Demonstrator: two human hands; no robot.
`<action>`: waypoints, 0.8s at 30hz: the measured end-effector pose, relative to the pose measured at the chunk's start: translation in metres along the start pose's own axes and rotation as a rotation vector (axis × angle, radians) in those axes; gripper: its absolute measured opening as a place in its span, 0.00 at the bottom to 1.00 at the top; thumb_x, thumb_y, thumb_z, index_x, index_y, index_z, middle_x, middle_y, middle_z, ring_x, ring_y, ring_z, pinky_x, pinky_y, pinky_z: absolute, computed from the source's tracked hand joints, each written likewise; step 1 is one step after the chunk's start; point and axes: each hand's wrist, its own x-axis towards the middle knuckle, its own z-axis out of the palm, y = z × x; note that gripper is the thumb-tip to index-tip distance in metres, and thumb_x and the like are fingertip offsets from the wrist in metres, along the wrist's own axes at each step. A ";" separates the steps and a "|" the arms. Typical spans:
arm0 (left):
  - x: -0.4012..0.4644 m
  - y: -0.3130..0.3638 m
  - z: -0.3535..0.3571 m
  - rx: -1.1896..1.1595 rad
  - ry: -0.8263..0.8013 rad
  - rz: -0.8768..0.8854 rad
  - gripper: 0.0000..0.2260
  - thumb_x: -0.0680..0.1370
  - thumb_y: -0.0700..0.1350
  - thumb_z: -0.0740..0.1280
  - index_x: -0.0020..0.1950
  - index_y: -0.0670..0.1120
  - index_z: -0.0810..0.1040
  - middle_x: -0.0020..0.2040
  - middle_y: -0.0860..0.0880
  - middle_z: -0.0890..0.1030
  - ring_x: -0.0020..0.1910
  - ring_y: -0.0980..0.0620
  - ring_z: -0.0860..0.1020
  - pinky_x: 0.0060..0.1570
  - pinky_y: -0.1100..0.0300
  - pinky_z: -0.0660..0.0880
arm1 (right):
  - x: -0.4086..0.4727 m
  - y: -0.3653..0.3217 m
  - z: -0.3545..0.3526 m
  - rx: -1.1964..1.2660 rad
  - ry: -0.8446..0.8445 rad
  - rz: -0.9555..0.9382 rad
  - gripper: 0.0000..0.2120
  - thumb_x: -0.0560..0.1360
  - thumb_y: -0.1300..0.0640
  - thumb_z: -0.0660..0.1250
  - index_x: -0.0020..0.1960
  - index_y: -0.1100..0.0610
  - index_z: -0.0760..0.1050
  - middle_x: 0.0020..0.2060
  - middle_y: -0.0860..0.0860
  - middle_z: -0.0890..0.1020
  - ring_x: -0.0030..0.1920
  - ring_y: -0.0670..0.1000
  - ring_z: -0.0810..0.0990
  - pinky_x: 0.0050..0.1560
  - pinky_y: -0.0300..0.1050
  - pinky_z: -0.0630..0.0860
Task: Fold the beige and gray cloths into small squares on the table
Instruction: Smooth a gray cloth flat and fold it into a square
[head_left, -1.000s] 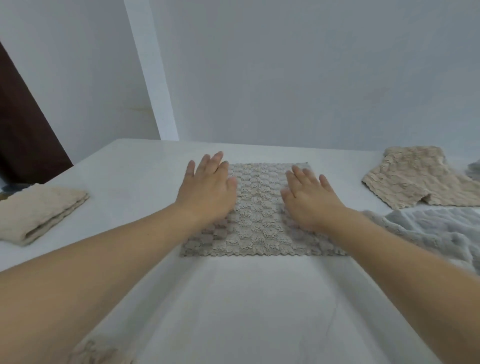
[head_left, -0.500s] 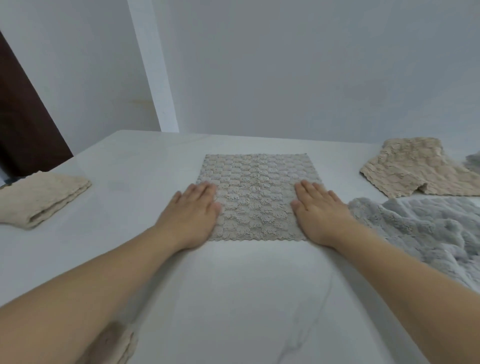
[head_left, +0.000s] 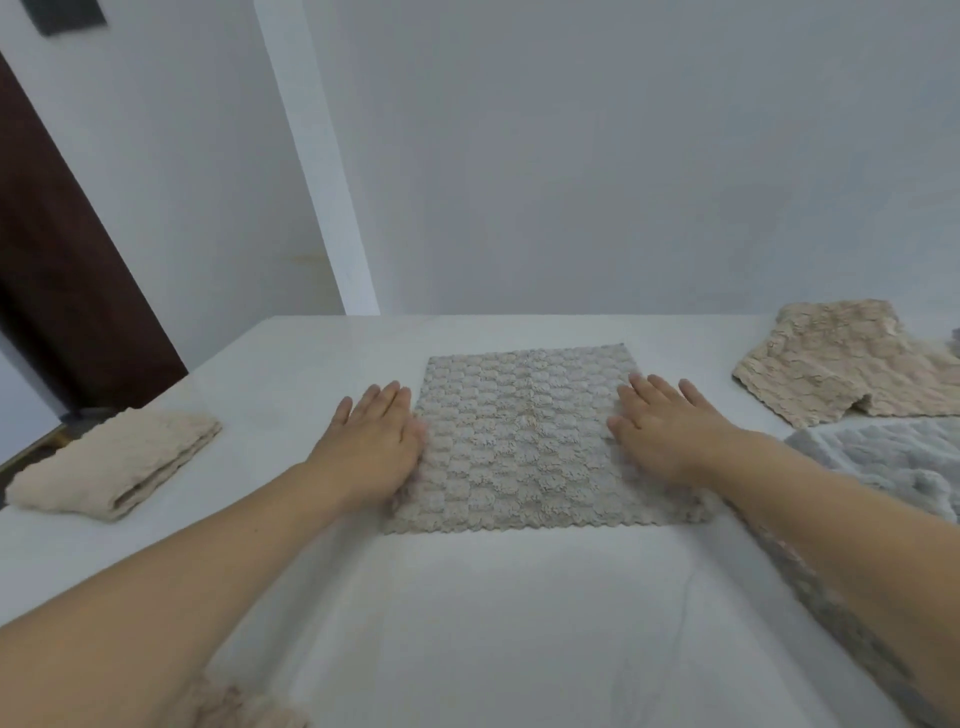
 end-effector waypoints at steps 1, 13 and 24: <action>0.011 0.003 -0.011 -0.026 0.068 -0.005 0.26 0.84 0.54 0.42 0.80 0.45 0.45 0.80 0.49 0.44 0.79 0.51 0.42 0.76 0.51 0.39 | 0.009 -0.001 -0.010 -0.002 0.055 -0.027 0.28 0.83 0.47 0.41 0.79 0.58 0.43 0.78 0.54 0.44 0.78 0.52 0.42 0.76 0.53 0.40; 0.120 0.084 -0.020 -0.080 0.140 0.185 0.25 0.85 0.51 0.46 0.80 0.43 0.48 0.80 0.46 0.48 0.79 0.48 0.46 0.77 0.50 0.44 | 0.108 -0.035 -0.025 0.070 0.112 -0.100 0.26 0.84 0.50 0.45 0.79 0.58 0.47 0.79 0.53 0.48 0.78 0.52 0.46 0.76 0.52 0.43; 0.123 0.011 0.022 0.018 -0.014 0.020 0.26 0.84 0.55 0.41 0.80 0.48 0.44 0.81 0.51 0.45 0.79 0.51 0.45 0.76 0.49 0.41 | 0.097 0.022 0.014 0.098 0.032 0.097 0.27 0.82 0.46 0.38 0.79 0.54 0.42 0.79 0.50 0.44 0.78 0.51 0.43 0.76 0.53 0.41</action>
